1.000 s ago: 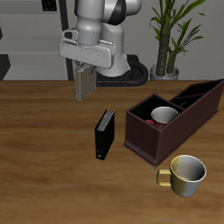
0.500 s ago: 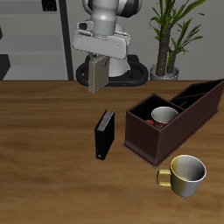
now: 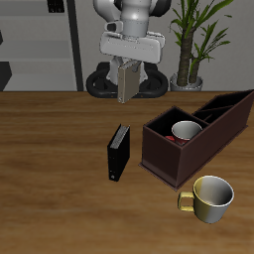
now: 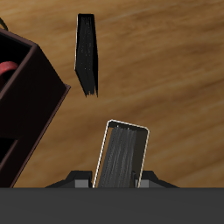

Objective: Place the red mug into the left desk caddy's right compartment and place the yellow book into the left desk caddy's back compartment

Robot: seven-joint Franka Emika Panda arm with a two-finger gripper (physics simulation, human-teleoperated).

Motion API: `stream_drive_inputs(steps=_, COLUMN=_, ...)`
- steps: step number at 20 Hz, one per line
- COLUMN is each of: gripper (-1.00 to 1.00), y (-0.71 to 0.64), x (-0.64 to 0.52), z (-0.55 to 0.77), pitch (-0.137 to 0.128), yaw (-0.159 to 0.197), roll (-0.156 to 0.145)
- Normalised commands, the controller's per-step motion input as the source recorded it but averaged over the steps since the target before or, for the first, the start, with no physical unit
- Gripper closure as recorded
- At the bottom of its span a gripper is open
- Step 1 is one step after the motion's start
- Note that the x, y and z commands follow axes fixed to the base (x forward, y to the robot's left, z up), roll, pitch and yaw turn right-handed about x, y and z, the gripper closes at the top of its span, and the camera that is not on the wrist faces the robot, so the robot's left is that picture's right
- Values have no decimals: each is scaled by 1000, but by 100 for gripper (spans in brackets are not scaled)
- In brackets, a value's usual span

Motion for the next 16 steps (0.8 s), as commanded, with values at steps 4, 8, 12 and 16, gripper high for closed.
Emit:
stream_drive_inputs(steps=4, gripper=100, y=338, x=-78, z=-19, pitch=34, yaw=-89, roll=-2)
stream_drive_inputs(steps=8, gripper=100, y=301, x=-5, z=26, pitch=14, yaw=-58, roll=38)
stream_drive_inputs(steps=12, gripper=100, y=203, x=8, z=64, pitch=-10, yaw=-35, roll=-7)
stream_drive_inputs(steps=16, gripper=100, y=193, x=-47, z=191, pitch=-38, yaw=-37, roll=-32)
